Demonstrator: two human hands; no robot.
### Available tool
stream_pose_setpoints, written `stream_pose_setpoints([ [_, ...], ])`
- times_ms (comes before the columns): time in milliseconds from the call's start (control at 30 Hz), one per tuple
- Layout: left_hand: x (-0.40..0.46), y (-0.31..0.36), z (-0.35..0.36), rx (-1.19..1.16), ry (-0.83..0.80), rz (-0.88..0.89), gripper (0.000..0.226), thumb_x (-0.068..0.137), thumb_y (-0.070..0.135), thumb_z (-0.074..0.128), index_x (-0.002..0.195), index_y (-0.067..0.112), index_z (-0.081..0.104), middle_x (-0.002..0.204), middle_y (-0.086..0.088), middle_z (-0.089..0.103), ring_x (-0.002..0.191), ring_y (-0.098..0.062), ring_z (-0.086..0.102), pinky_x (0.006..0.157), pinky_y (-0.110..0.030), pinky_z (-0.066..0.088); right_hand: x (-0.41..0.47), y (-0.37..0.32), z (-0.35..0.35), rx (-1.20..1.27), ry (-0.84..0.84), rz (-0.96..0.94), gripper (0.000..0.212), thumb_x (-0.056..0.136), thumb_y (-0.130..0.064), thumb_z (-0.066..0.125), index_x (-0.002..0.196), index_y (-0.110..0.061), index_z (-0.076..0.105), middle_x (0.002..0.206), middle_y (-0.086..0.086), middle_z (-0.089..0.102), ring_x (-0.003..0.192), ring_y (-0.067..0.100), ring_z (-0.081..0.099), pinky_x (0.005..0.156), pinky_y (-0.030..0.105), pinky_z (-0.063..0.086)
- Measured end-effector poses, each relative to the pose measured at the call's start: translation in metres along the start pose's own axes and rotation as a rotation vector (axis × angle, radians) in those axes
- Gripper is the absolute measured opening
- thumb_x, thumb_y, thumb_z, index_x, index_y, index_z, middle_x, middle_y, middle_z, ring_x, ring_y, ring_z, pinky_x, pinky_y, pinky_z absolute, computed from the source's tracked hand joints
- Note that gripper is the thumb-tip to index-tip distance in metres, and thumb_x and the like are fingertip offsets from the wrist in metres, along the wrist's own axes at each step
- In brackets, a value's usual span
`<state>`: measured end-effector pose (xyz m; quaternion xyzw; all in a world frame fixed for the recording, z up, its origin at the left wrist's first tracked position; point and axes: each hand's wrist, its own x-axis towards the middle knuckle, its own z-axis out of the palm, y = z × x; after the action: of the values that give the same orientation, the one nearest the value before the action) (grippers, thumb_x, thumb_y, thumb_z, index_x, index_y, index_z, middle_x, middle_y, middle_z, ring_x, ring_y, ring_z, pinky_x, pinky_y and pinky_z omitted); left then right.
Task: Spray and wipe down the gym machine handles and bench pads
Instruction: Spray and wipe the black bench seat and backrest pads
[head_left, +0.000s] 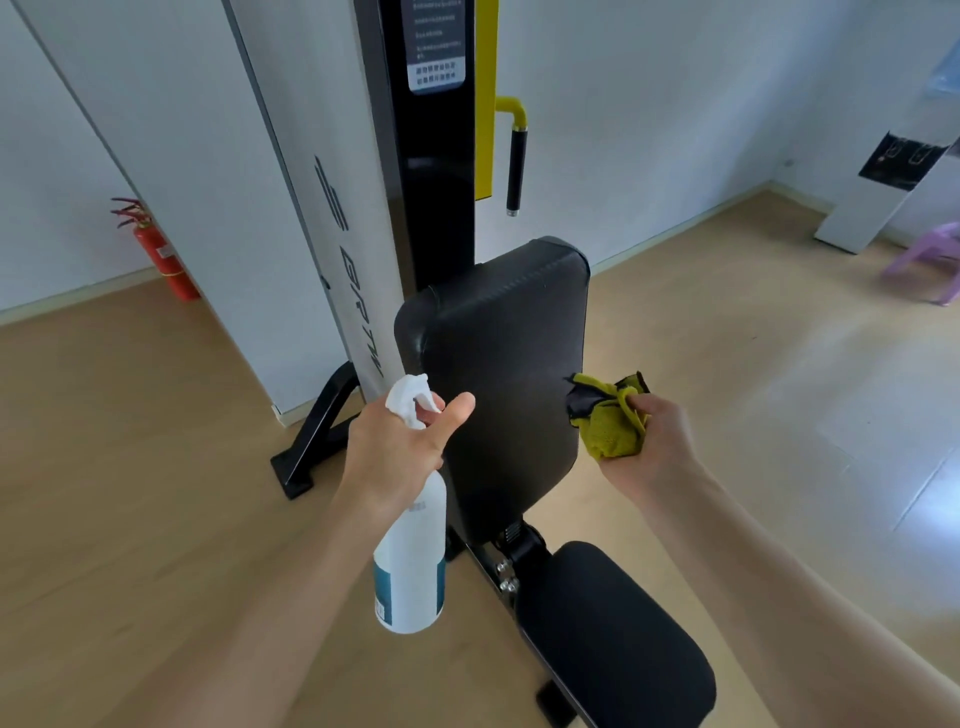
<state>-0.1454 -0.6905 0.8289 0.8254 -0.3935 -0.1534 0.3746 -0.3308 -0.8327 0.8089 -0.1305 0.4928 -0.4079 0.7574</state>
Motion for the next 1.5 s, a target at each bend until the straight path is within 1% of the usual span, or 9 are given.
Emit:
stream_pose_setpoints([
  [233,-0.014,-0.011,0.024,0.06,-0.125,-0.151,0.046,0.092,0.061,0.056,0.104,0.017,0.058,0.072,0.008,0.061,0.062,-0.003,0.059,0.049,-0.007,0.034,0.01,-0.004,0.011,-0.051,-0.001,0.001,0.017,0.093,-0.01,0.048,0.094,-0.015,0.064,0.087,0.007,0.072,0.082,0.026,0.067,0.073,0.038,0.054],
  [333,-0.019,-0.019,0.044,0.077,-0.222,-0.191,0.039,0.093,0.061,0.054,0.114,0.027,0.052,0.078,0.013,0.057,0.062,-0.001,0.057,0.05,-0.008,0.033,0.021,0.0,0.0,-0.134,-0.032,-0.044,0.035,0.092,-0.011,0.046,0.077,-0.017,0.077,0.085,0.005,0.074,0.078,0.027,0.062,0.076,0.037,0.049],
  [467,-0.022,-0.033,0.07,0.051,-0.227,-0.384,0.048,0.087,0.066,0.06,0.088,0.017,0.058,0.066,0.002,0.065,0.059,-0.003,0.058,0.051,-0.016,0.035,0.033,0.004,-0.018,-0.193,-0.034,-0.034,0.053,0.09,-0.012,0.043,0.052,-0.02,0.078,0.082,0.005,0.069,0.073,0.028,0.053,0.072,0.034,0.042],
  [900,-0.045,-0.088,0.121,-0.035,-0.239,-0.642,0.061,0.081,0.068,0.066,0.061,0.011,0.058,0.048,0.005,0.056,0.049,-0.007,0.054,0.052,-0.02,0.04,0.063,0.038,-0.046,-0.31,-0.025,-0.017,0.056,0.095,-0.015,0.044,0.053,-0.027,0.079,0.085,0.005,0.059,0.066,0.023,0.046,0.066,0.032,0.039],
  [1000,-0.047,-0.089,0.108,-0.098,-0.185,-0.552,0.048,0.081,0.066,0.066,0.074,0.019,0.058,0.055,0.002,0.06,0.044,-0.007,0.054,0.048,-0.015,0.041,0.06,0.041,-0.035,-0.385,0.007,-0.066,0.04,0.096,-0.019,0.045,0.085,-0.024,0.083,0.078,0.004,0.059,0.06,0.018,0.044,0.053,0.024,0.041],
  [1067,-0.037,-0.08,0.088,-0.151,-0.1,-0.459,0.036,0.085,0.062,0.064,0.083,0.027,0.057,0.069,0.0,0.066,0.055,-0.008,0.06,0.046,-0.011,0.041,0.055,0.041,-0.017,-0.444,-0.008,-0.165,0.034,0.096,-0.022,0.045,0.112,-0.022,0.075,0.078,0.0,0.056,0.061,0.015,0.045,0.046,0.021,0.041],
  [1167,-0.011,-0.051,0.049,-0.197,0.031,-0.328,0.035,0.089,0.062,0.058,0.101,0.029,0.062,0.083,0.0,0.068,0.072,-0.015,0.065,0.054,-0.011,0.042,0.038,0.04,0.025,-0.488,-0.044,-0.391,0.027,0.099,-0.022,0.045,0.102,-0.034,0.07,0.082,-0.01,0.059,0.075,0.012,0.053,0.068,0.029,0.046],
  [1367,0.037,0.003,-0.024,-0.342,0.224,-0.209,0.025,0.087,0.056,0.064,0.082,0.032,0.065,0.061,0.002,0.063,0.056,-0.009,0.062,0.055,-0.023,0.049,0.008,0.042,0.094,-0.756,-0.227,-1.005,0.038,0.107,-0.023,0.039,0.142,-0.022,0.052,0.124,-0.01,0.064,0.111,0.0,0.057,0.097,0.022,0.049],
  [1500,0.061,0.013,-0.035,-0.313,0.219,-0.174,0.022,0.086,0.053,0.068,0.086,0.031,0.072,0.063,-0.003,0.068,0.054,-0.007,0.061,0.048,-0.022,0.051,0.019,0.056,0.117,-1.311,-0.389,-1.497,0.043,0.105,-0.026,0.038,0.145,-0.018,0.051,0.151,0.001,0.051,0.146,0.021,0.038,0.121,0.048,0.027],
])
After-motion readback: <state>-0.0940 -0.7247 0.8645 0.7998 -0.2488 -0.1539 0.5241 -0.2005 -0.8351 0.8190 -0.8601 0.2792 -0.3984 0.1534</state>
